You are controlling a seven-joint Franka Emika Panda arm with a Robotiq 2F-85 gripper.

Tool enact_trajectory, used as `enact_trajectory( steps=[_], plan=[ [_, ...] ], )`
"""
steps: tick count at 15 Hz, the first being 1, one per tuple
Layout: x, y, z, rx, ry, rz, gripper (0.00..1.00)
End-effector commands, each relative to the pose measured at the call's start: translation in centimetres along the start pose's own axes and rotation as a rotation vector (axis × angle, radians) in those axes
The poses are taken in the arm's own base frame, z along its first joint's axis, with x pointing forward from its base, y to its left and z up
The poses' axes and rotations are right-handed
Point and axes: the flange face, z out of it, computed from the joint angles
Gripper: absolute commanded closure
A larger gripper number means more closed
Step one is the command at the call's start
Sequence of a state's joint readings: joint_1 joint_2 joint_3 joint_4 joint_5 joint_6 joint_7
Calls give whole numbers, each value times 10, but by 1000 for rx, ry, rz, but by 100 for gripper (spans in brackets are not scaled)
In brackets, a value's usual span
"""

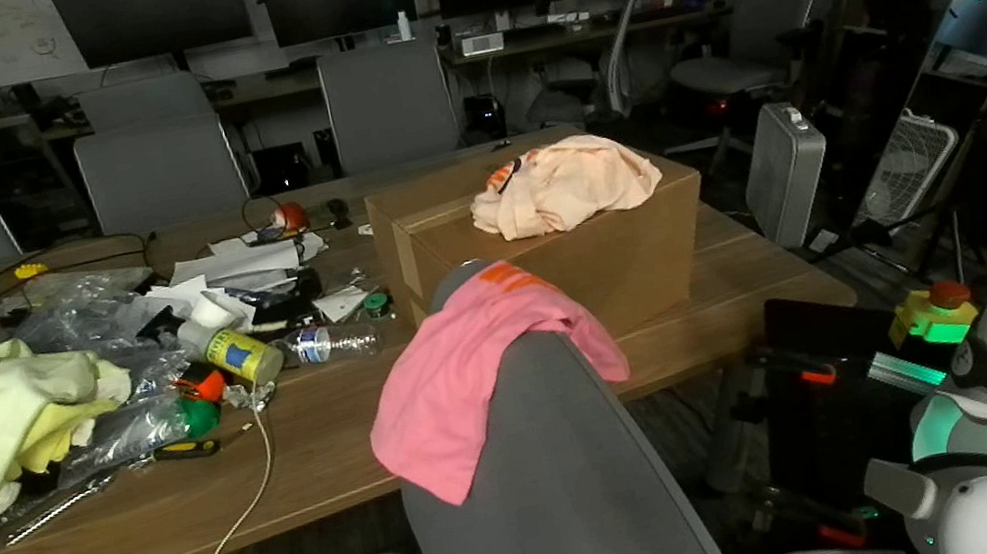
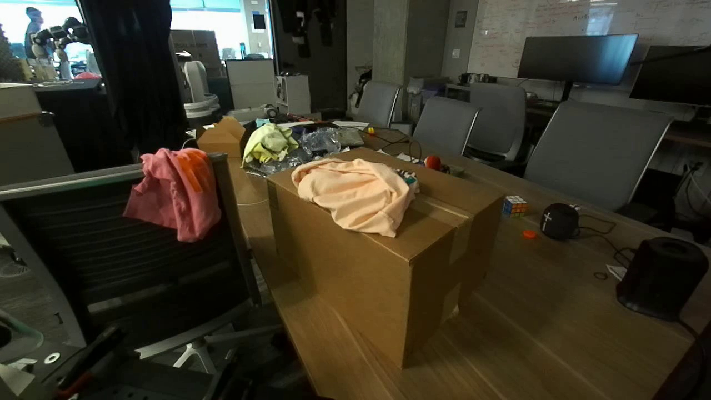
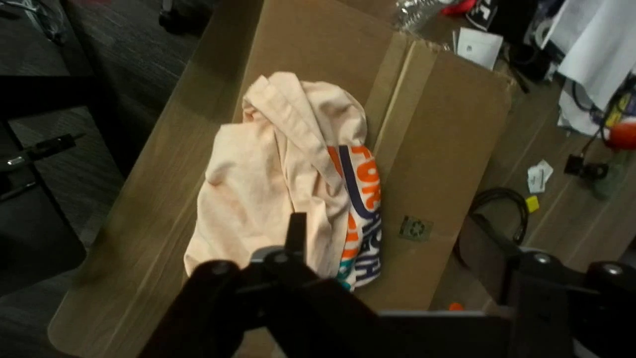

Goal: Move the shirts to the top of the box one at a time

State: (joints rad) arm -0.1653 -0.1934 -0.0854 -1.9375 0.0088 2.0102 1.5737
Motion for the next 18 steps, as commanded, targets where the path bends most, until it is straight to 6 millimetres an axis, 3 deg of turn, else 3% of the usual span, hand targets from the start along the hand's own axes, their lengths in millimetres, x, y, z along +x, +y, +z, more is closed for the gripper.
enact_trajectory(
  steps=[1, 11, 18],
  plan=[
    [-36, 23, 10, -7, -101, -171, 0],
    [-170, 104, 51, -185, -277, -692, 0],
    [-240, 147, 66, -329, -320, -1074, 0]
  ],
)
